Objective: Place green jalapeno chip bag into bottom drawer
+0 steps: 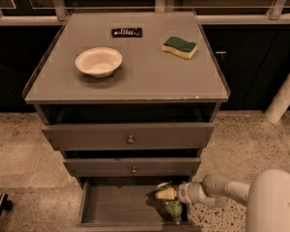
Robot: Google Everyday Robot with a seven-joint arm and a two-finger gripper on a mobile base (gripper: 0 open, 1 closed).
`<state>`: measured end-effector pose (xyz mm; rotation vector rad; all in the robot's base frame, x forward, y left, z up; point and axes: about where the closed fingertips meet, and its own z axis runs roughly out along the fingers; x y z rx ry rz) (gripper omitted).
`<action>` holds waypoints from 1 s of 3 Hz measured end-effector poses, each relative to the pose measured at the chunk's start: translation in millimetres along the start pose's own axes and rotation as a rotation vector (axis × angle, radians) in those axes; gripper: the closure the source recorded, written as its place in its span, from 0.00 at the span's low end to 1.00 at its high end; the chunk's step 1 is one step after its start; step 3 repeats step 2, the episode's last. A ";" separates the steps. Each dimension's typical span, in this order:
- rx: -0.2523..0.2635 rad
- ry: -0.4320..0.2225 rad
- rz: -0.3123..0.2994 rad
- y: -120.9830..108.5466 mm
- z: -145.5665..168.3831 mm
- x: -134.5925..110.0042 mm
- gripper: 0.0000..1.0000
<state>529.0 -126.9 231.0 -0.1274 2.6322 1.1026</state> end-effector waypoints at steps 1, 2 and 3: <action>0.000 0.000 0.000 0.0 0.1 0.0 0.00; 0.000 0.000 0.000 0.1 0.1 0.0 0.00; 0.000 0.000 0.000 0.1 0.1 0.0 0.00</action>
Offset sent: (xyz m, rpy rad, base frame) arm 0.0000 0.0000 0.0000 0.0000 0.0000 0.0000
